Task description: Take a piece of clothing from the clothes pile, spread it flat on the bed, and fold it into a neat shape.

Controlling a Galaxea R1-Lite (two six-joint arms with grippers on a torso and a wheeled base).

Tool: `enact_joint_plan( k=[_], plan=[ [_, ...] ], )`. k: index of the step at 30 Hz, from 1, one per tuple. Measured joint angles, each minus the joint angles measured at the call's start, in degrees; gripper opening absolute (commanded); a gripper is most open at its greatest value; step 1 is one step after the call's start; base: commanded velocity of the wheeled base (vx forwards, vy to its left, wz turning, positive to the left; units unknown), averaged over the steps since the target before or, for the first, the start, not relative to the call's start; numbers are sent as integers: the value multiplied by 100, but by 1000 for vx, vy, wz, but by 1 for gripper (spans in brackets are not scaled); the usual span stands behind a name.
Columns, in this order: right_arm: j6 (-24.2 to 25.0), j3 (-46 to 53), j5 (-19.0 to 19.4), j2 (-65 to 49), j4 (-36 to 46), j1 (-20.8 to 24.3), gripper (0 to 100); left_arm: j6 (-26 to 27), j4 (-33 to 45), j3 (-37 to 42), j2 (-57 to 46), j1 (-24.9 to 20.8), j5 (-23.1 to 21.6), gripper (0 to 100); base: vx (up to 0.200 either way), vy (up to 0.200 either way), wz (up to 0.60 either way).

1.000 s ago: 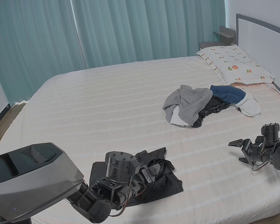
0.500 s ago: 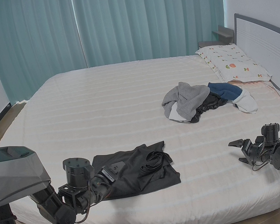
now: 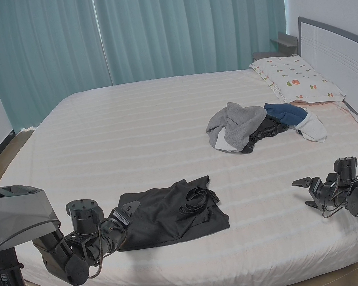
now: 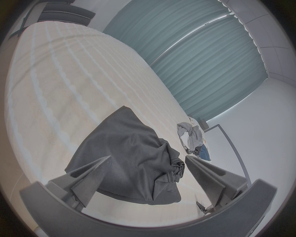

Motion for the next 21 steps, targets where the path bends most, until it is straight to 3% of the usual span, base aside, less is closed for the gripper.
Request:
enact_joint_plan(
  k=[10, 21],
  plan=[
    [20, -50, -77, -149, -9, 193, 100, -6, -13, -118, 116, 138, -34, 100, 0, 200, 0],
    [-74, 68, -758, -505, -83, 1159, 100, -6, -39, -243, 428, 557, -469, 100, 0, 200, 0]
  ],
)
